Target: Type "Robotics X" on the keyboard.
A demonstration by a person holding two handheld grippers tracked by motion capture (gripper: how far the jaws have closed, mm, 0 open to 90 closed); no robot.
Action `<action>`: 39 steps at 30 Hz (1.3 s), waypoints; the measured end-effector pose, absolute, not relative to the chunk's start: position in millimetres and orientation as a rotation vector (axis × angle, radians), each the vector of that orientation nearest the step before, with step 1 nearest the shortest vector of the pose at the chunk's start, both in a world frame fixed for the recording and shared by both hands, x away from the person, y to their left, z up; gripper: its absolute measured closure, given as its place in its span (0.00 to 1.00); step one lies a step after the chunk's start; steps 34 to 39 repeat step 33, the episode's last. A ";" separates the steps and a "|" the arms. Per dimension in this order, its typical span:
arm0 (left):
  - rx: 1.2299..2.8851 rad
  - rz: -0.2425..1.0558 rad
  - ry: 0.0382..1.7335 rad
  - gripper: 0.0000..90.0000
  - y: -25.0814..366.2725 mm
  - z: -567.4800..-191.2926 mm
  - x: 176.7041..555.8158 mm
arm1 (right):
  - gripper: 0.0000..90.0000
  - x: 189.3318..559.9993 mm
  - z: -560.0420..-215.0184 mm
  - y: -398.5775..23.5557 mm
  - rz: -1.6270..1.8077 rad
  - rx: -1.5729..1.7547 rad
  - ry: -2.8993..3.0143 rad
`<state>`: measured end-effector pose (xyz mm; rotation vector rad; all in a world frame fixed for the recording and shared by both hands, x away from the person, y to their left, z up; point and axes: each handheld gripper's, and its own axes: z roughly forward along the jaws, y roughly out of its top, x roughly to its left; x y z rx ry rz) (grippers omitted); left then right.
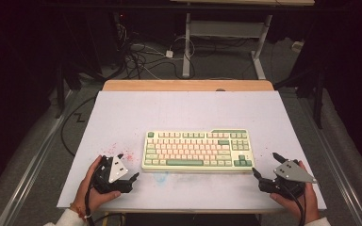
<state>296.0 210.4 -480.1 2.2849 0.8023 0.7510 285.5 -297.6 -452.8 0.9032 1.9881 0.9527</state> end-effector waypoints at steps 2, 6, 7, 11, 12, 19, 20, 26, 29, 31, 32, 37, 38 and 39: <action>2.287 0.744 0.801 0.18 209.6 -480.8 296.7 | 0.18 285.2 -453.6 -296.6 0.945 0.897 1.999; 2.295 0.759 0.803 0.18 207.4 -480.3 297.6 | 0.19 285.5 -454.0 -296.4 0.934 0.884 2.003; 2.284 0.751 0.808 0.18 207.7 -479.5 297.7 | 0.19 285.6 -453.9 -296.7 0.937 0.885 1.999; 2.283 0.752 0.813 0.18 208.1 -479.4 299.2 | 0.19 285.5 -453.5 -297.6 0.940 0.892 1.997; 2.286 0.755 0.813 0.18 208.0 -479.8 299.2 | 0.19 285.3 -453.5 -297.5 0.943 0.890 1.996; 2.277 0.752 0.816 0.17 207.8 -478.7 301.5 | 0.19 284.8 -453.5 -297.8 0.939 0.887 1.996; 2.279 0.753 0.816 0.17 207.8 -478.9 302.1 | 0.19 284.9 -453.7 -298.1 0.938 0.888 1.998; 2.286 0.749 0.810 0.17 206.3 -478.7 303.9 | 0.19 284.0 -454.7 -298.6 0.939 0.890 2.004; 2.286 0.743 0.812 0.18 206.0 -478.8 304.4 | 0.19 283.4 -454.9 -298.6 0.938 0.886 2.006; 2.292 0.742 0.809 0.17 205.2 -479.3 304.6 | 0.19 283.0 -455.2 -298.7 0.935 0.883 2.011; 2.299 0.743 0.805 0.17 204.8 -479.4 304.7 | 0.19 282.8 -455.2 -299.0 0.935 0.884 2.011; 2.299 0.742 0.803 0.18 204.4 -479.5 304.8 | 0.19 282.7 -455.2 -299.3 0.936 0.885 2.009; 2.299 0.742 0.803 0.18 204.4 -479.5 304.8 | 0.19 282.7 -455.2 -299.3 0.936 0.885 2.009; 2.299 0.742 0.803 0.18 204.4 -479.5 304.8 | 0.19 282.7 -455.2 -299.3 0.936 0.885 2.009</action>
